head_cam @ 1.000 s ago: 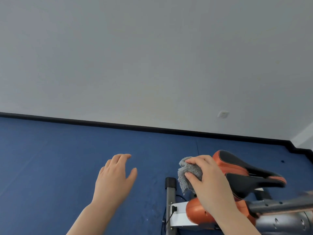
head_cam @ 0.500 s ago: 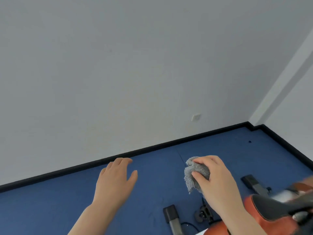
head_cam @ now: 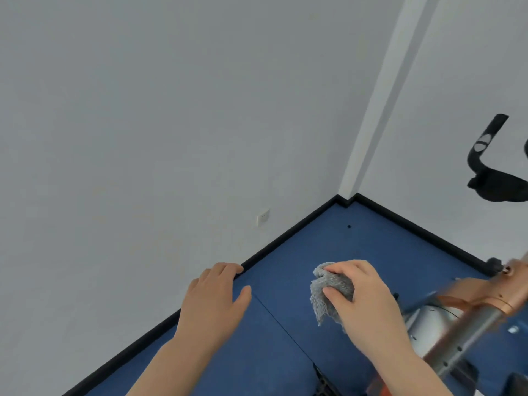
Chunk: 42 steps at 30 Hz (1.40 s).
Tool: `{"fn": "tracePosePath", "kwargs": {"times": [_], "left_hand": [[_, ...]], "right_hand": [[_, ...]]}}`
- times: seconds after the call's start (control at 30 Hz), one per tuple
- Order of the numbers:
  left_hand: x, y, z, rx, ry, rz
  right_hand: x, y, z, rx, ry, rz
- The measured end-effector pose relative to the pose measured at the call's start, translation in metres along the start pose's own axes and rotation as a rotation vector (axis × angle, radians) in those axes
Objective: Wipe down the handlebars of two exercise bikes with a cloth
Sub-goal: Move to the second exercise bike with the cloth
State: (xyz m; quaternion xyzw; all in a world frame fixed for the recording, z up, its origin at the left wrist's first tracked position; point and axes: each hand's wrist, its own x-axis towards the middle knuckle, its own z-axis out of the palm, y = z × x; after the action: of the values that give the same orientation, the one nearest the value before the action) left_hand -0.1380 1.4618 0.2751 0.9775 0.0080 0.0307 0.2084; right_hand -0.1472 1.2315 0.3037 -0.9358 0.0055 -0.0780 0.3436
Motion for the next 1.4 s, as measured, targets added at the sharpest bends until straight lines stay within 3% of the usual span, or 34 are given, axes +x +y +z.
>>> {"fn": "tracePosePath", "kwargs": {"times": [0.3,0.7,0.97,1.4], "left_hand": [[0.155,0.01,0.003,-0.042,-0.079,0.195],[0.378,0.054,0.019,-0.062,-0.25,0.603],[0.428,0.14,0.062,-0.132,-0.378,0.822],[0.467,0.324,0.143,-0.218,-0.433,1.035]], "right_hand": [[0.117,-0.012,0.019,-0.053,0.088,0.088],[0.26,-0.01,0.03,-0.124,0.407,0.388],[0.277,0.042,-0.014,-0.196,0.575,0.633],[0.315,0.152,-0.111,-0.29,0.773,0.734]]}}
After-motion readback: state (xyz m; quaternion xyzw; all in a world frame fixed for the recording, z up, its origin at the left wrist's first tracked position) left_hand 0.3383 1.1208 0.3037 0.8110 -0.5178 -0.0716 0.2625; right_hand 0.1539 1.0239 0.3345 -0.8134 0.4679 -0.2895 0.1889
